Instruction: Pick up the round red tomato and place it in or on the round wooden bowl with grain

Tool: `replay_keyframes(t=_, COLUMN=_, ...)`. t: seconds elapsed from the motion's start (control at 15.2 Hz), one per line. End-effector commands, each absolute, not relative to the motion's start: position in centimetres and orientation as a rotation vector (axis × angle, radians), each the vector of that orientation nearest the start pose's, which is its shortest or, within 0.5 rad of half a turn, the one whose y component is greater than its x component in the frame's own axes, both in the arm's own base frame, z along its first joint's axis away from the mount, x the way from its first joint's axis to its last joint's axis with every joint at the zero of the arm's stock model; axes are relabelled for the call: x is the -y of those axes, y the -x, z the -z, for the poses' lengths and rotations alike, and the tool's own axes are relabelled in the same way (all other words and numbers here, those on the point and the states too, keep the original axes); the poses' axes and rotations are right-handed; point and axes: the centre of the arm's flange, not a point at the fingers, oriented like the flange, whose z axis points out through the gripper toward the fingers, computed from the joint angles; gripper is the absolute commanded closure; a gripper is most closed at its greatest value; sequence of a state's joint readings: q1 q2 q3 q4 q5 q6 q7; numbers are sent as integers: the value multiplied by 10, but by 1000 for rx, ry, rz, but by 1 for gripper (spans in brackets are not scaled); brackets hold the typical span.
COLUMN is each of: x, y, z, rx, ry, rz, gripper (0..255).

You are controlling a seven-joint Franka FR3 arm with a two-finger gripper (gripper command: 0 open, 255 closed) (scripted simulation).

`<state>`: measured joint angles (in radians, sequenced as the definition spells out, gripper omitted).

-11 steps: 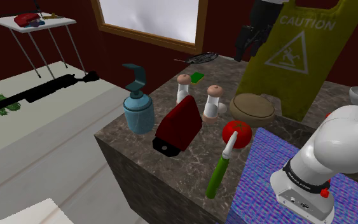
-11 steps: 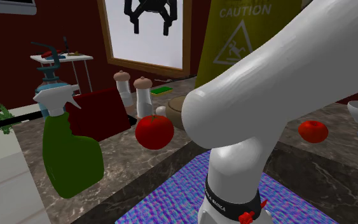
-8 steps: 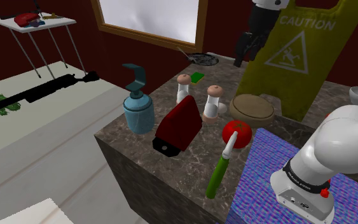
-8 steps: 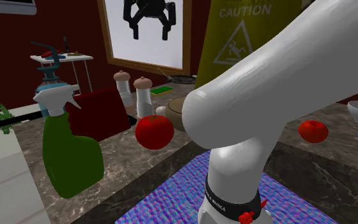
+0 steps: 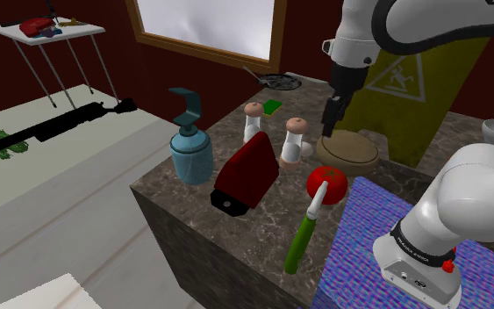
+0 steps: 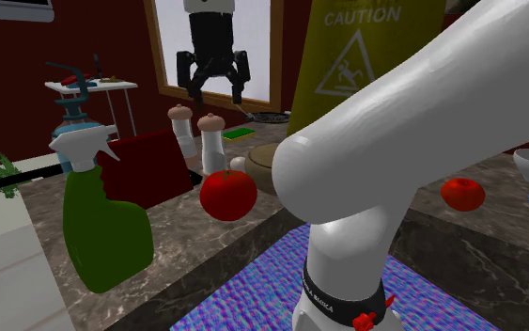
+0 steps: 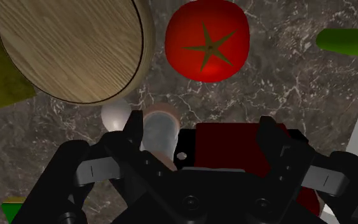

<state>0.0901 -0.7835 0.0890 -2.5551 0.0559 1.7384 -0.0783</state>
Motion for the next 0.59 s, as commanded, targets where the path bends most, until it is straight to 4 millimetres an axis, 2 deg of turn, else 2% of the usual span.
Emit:
replay_keyframes(t=0.0, x=-72, y=-299, z=-484, rx=443, ry=3132, rz=-105, gripper=0)
replay_keyframes(t=0.26, x=-86, y=-281, z=-438, rx=630, ry=3123, rz=-204, gripper=0)
replay_keyframes(t=0.53, x=-86, y=-278, z=-419, rx=642, ry=3122, rz=-210, gripper=0)
